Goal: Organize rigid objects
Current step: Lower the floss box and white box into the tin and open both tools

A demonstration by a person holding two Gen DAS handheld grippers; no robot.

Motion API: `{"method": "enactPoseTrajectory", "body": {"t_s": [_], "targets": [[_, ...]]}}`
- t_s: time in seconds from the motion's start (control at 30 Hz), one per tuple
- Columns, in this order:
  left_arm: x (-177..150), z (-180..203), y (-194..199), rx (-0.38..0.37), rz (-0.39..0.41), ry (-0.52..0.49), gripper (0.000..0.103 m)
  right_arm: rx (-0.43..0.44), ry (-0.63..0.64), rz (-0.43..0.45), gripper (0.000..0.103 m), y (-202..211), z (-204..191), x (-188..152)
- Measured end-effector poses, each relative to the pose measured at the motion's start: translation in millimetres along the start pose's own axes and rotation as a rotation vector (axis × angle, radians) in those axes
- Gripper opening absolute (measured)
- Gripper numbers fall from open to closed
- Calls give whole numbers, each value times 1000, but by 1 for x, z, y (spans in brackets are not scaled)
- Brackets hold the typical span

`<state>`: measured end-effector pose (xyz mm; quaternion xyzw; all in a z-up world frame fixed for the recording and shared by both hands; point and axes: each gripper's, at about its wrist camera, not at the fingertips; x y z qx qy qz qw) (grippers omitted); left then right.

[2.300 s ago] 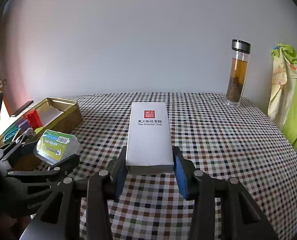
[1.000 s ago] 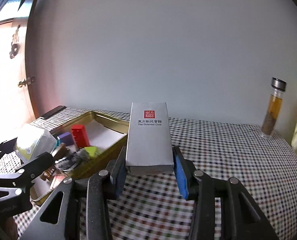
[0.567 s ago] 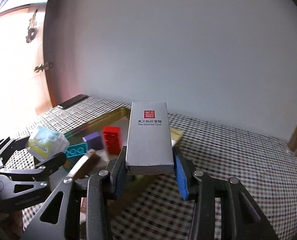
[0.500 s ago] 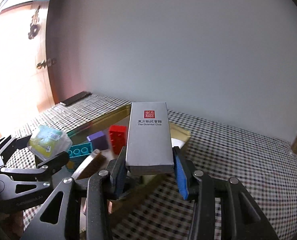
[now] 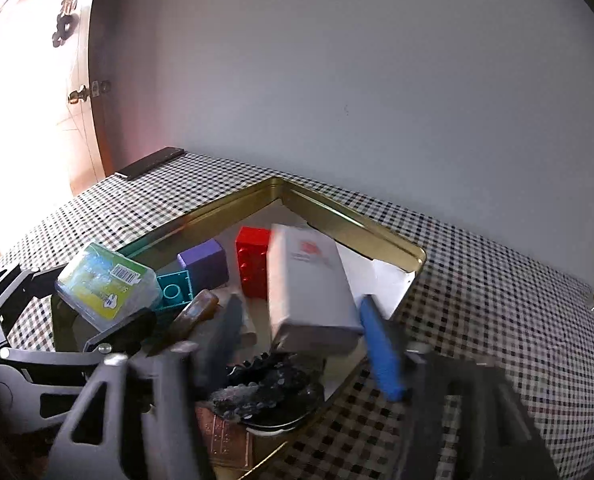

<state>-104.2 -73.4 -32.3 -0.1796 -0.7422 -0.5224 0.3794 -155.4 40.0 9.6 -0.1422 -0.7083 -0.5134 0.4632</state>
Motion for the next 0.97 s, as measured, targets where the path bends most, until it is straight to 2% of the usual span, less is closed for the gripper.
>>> {"method": "enactPoseTrajectory", "body": {"t_s": [0.03,0.1,0.23,0.53,0.97], "targets": [[-2,-1,2,3,5,6,99,-9,4,9,82,3,0,0],[-4,-2,6,16,17,8,102,-9,13,21,84,8,-4,-1],[-8,-5,16,-1,24,12,102,-29,7,48,84,19,-6,-5],[-7,-14,25,46,30,25,102,-29,1,93,88,36,-10,-2],[-12,-22,30,80,44,27,102,-15,-19,100,89,39,-10,-5]]}}
Point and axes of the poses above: each gripper's, at about its wrist camera, not at the fingertips, and y roughly against the way its jaws point, z to its right, x to its top, and after that the axes turned 13 degrees about x, right-handed
